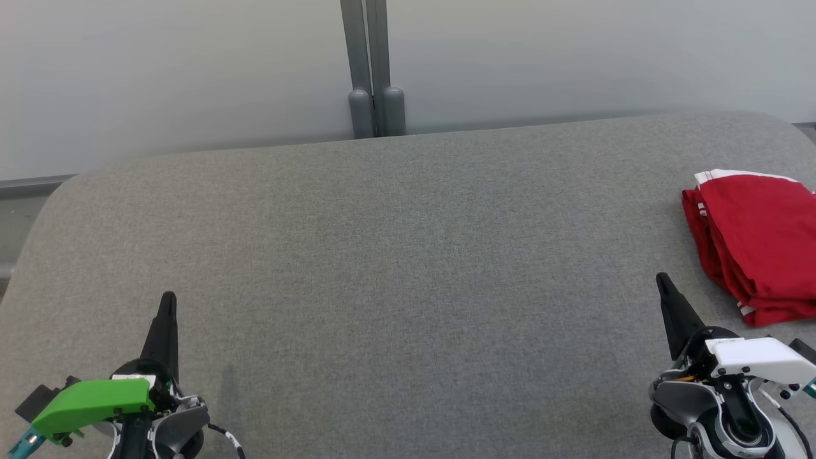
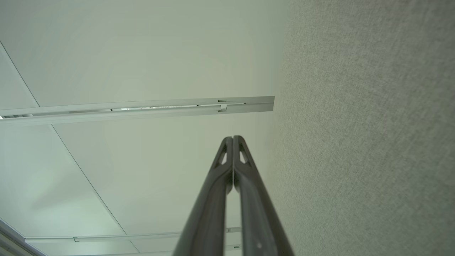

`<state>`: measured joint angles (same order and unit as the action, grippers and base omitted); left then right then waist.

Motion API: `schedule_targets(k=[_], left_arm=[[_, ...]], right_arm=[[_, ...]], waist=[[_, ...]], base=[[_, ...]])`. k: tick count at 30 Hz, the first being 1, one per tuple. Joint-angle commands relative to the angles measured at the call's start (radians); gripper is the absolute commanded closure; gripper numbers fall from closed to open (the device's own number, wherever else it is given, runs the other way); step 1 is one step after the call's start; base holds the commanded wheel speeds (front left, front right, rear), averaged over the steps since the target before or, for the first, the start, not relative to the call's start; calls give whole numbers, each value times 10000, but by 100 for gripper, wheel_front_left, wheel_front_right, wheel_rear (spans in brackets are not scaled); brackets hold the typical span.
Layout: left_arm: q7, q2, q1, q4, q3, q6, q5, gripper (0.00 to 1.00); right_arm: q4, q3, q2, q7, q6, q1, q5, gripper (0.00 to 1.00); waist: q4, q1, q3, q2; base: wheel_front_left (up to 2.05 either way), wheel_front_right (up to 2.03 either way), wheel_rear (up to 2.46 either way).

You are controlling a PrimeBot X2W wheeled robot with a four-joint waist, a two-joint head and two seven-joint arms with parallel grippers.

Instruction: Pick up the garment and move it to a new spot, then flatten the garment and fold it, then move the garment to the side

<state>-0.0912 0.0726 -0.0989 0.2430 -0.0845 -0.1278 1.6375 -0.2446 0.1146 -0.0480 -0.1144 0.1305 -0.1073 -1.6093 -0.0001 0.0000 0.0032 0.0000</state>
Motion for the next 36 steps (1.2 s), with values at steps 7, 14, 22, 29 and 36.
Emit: schedule_targets(k=[7,14,22,29,36], left_arm=[[-48,-36,-162,18,-54,-52,-40,100],[-59,-52,-165,19,-74,-52,-73,100],[-90,-67,-168,21,-101,-52,-84,100],[-106,-75,-170,21,-121,-52,-81,100],[-106,-84,-172,23,-140,-52,-105,100]], right_arm=[[-9,-12,-42,-33,4,-50,-67,100],[-9,-10,-42,-32,4,-50,-68,100],[-9,-11,-42,-32,4,-50,-68,100],[-9,-11,-42,-32,4,-50,-68,100],[-9,-12,-42,-31,4,-50,-69,100]], waist=[[1,0,0,0],[1,0,0,0],[1,0,0,0],[1,0,0,0],[1,0,0,0]], base=[[0,0,0],[0,0,0],[0,0,0],[0,0,0],[0,0,0]])
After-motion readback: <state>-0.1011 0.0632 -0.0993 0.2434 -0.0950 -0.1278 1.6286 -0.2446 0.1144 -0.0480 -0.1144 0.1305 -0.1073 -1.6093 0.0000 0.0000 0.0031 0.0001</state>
